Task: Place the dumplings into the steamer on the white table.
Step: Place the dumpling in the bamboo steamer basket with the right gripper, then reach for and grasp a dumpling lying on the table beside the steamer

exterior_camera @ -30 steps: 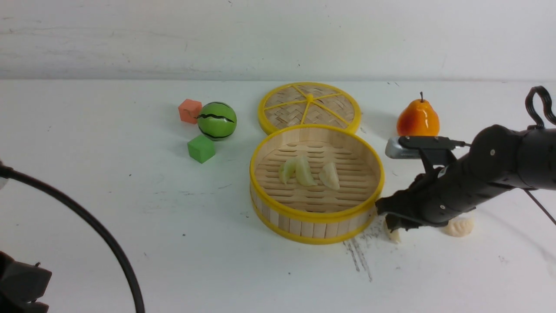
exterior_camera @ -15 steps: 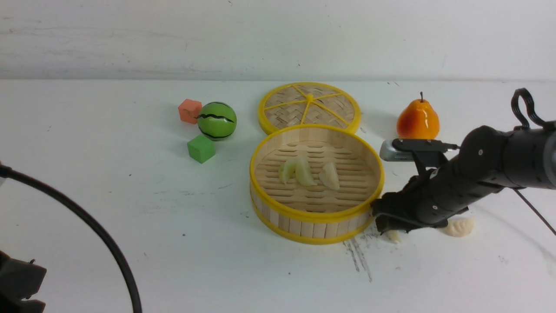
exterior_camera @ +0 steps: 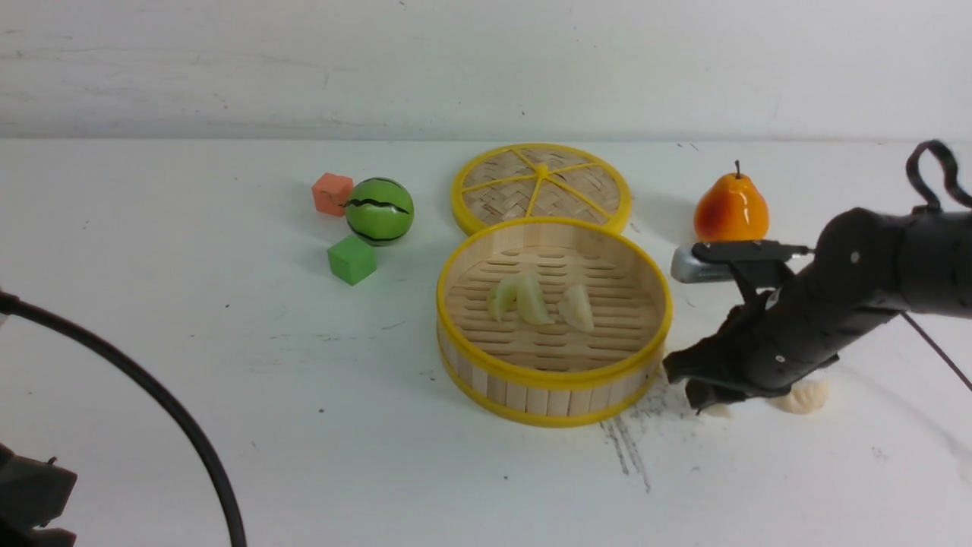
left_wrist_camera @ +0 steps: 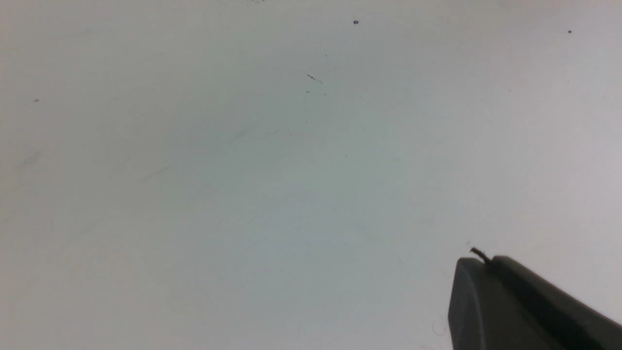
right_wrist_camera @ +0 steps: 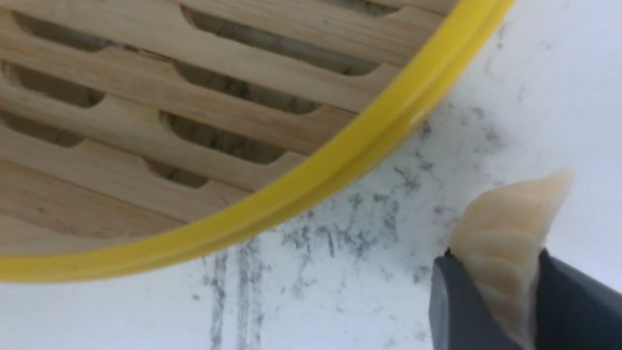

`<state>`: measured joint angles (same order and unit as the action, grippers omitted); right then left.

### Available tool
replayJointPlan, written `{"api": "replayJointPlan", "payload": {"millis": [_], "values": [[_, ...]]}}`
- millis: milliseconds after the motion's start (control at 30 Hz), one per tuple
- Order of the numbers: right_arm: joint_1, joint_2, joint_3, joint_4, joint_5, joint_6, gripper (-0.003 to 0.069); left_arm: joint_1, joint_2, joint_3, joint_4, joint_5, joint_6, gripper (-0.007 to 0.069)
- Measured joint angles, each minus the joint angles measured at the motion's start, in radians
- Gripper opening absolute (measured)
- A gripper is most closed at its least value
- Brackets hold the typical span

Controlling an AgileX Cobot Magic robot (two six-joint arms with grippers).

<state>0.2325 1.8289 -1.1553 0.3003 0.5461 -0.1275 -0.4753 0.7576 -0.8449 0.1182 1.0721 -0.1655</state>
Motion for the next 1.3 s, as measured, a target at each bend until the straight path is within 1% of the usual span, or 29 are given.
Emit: {"api": "replayJointPlan", "payload": {"millis": [100,133,233,267,300,367,467,600,800,867,900,933,967,1100,1167,1200,1300], "values": [[0.004,-0.057,-0.071,-0.014,0.062,0.003,0.0181,0.0,0.0,0.0,0.0,0.005,0.0,-0.0008],[0.017,-0.08,-0.132,-0.02,0.106,0.003,0.0181,0.0,0.0,0.0,0.0,0.005,0.0,-0.0007],[0.076,-0.086,-0.277,-0.02,0.217,-0.008,0.0181,0.0,0.0,0.0,0.0,-0.001,0.0,-0.0006],[0.081,-0.084,-0.296,-0.02,0.223,-0.009,0.0181,0.0,0.0,0.0,0.0,-0.001,0.0,-0.0006],[0.121,-0.061,-0.365,-0.021,0.261,-0.01,0.0181,0.0,0.0,0.0,0.0,-0.004,0.0,-0.0005],[0.172,-0.007,-0.438,-0.026,0.294,-0.01,0.0181,0.0,0.0,0.0,0.0,-0.005,0.0,-0.0003],[0.217,0.072,-0.509,-0.033,0.321,-0.01,0.0181,0.0,0.0,0.0,0.0,-0.005,0.0,-0.0001],[0.26,0.175,-0.543,-0.045,0.331,-0.01,0.0181,0.0,0.0,0.0,0.0,0.001,0.0,0.0003],[0.279,0.243,-0.543,-0.046,0.301,-0.009,0.0187,0.0,0.0,0.0,0.0,0.004,0.0,0.0007],[0.279,0.25,-0.543,-0.049,0.298,-0.009,0.0219,0.0,0.0,0.0,0.0,0.004,0.0,0.0008],[0.279,0.254,-0.543,-0.053,0.296,-0.009,0.0258,0.0,0.0,0.0,0.0,0.004,0.0,0.0009],[0.279,0.255,-0.543,-0.055,0.295,-0.009,0.0271,0.0,0.0,0.0,0.0,0.004,0.0,0.001],[0.279,0.255,-0.543,-0.061,0.296,-0.009,0.0318,0.0,0.0,0.0,0.0,0.004,0.0,0.0011],[0.267,0.238,-0.56,-0.081,0.338,0.023,0.0419,0.0,0.0,0.0,0.0,0.004,0.0,0.0016],[0.254,0.218,-0.564,-0.092,0.372,0.035,0.0443,0.0,0.0,0.0,0.0,0.005,0.0,0.0017],[0.232,0.182,-0.566,-0.116,0.423,0.038,0.0459,0.0,0.0,0.0,0.0,0.007,0.0,0.0017],[0.182,0.111,-0.564,-0.177,0.518,0.04,0.0468,0.0,0.0,0.0,0.0,0.008,0.0,0.0019]]}}
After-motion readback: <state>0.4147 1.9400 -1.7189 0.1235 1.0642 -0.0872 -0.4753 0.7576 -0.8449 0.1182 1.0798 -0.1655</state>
